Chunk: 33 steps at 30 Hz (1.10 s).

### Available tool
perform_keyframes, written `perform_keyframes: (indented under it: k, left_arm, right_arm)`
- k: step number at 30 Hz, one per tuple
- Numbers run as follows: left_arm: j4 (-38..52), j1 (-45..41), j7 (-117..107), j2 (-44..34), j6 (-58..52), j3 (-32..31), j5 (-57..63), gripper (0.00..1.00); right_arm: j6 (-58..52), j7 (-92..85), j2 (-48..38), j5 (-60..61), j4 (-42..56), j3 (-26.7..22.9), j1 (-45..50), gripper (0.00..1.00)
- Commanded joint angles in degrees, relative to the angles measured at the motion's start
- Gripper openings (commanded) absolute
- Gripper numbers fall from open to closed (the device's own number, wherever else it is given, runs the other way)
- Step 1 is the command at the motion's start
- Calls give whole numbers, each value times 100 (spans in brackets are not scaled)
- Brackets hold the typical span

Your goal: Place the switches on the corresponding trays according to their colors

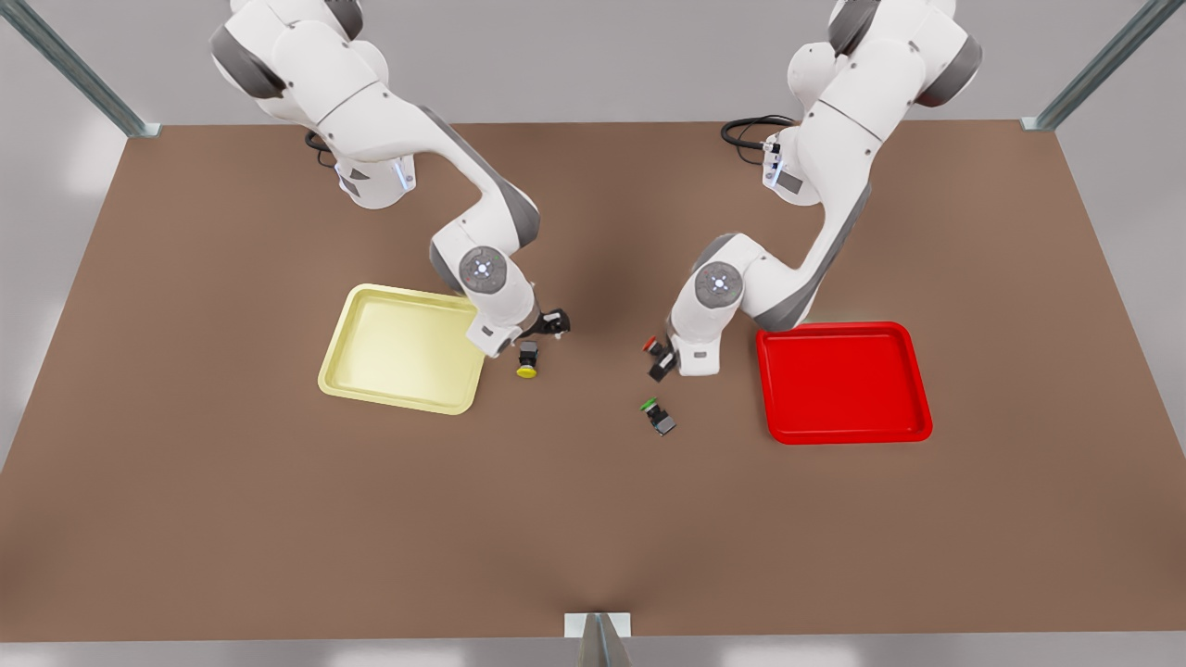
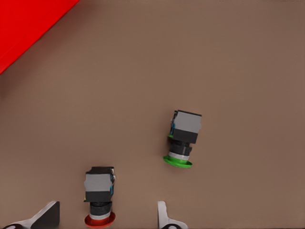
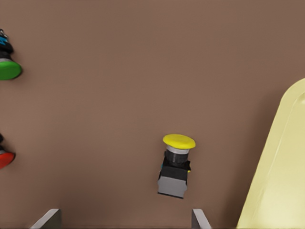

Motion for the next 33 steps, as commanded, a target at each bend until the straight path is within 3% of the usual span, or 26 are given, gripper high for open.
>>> perform_keyframes:
  k: [1,13,14,16,23,26,33]
  left_arm:
    - [-149,-6,7,-45,150,10,15,98]
    - [-492,-137,78,253,660,125,-37,98]
    - [-501,-146,78,323,677,125,-37,94]
    - [-484,-208,69,438,844,125,-11,77]
    - [-457,-234,34,631,1020,133,314,73]
    - [-457,-225,69,605,994,142,384,59]
    - [-457,-225,25,596,1011,274,674,59]
  right_arm:
    - [294,0,-19,9,-197,1,5,100]
    - [102,510,535,-18,-154,-61,-66,100]
    - [128,518,693,-123,-84,-61,-66,100]
    - [137,606,913,-132,92,-61,-39,100]
    - [146,677,1142,-88,154,-79,-75,100]
    - [146,677,1150,-88,154,-113,-75,100]
    - [120,712,1194,-88,154,-122,-57,100]
